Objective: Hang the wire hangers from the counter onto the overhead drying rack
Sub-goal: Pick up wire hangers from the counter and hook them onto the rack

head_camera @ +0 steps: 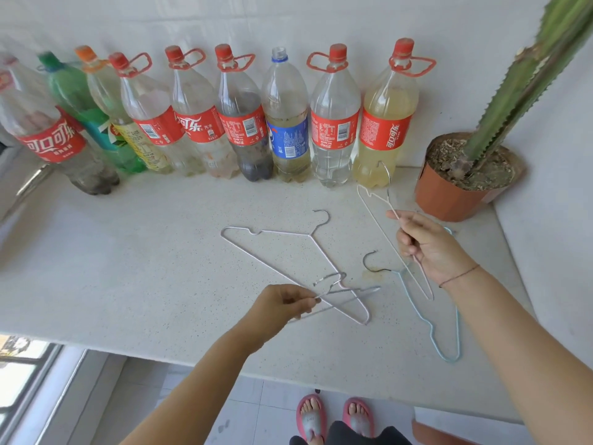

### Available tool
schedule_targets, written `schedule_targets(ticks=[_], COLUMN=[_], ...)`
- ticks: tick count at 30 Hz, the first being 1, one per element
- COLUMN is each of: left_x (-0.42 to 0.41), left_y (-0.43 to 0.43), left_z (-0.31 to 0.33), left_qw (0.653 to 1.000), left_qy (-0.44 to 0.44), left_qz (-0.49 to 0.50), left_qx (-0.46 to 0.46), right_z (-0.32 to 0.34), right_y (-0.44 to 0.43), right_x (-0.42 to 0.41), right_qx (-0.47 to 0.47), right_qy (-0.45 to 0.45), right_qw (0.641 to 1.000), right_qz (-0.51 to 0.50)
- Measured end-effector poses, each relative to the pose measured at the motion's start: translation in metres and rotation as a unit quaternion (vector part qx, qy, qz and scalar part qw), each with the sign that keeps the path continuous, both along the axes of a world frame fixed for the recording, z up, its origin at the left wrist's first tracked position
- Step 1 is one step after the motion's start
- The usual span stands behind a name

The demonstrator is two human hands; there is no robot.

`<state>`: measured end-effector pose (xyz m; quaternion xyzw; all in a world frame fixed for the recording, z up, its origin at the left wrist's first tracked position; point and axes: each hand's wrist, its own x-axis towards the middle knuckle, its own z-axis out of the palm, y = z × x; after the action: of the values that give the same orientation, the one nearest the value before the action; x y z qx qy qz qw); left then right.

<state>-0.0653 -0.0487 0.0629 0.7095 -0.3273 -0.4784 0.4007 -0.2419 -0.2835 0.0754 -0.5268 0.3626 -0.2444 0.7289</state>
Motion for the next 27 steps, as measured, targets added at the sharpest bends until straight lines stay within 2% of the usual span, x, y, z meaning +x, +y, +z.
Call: schedule_targets(ticks=[5, 9, 15, 18, 23, 27], left_x=[0.0, 0.004, 0.023, 0.038, 0.051, 0.052], left_y=[0.01, 0.031, 0.087, 0.126, 0.185, 0.225], left_z=[0.026, 0.047, 0.086, 0.107, 0.15, 0.177], left_qw=[0.985, 0.957, 0.936, 0.935, 0.919, 0.918], left_qy=[0.077, 0.102, -0.016, -0.087, -0.184, -0.213], left_qz=[0.153, 0.256, 0.33, 0.324, 0.33, 0.321], left_qx=[-0.025, -0.093, -0.12, -0.112, -0.111, -0.096], right_z=[0.028, 0.051, 0.082, 0.104, 0.148, 0.171], right_y=[0.003, 0.026, 0.076, 0.098, 0.142, 0.194], right_x=[0.025, 0.059, 0.114, 0.138, 0.168, 0.183], right_qx=[-0.017, -0.021, -0.037, -0.037, -0.088, -0.102], right_qy=[-0.027, -0.057, -0.078, -0.091, -0.076, -0.068], right_qw=[0.998, 0.99, 0.965, 0.945, 0.903, 0.872], right_qz=[0.059, 0.131, 0.248, 0.311, 0.414, 0.475])
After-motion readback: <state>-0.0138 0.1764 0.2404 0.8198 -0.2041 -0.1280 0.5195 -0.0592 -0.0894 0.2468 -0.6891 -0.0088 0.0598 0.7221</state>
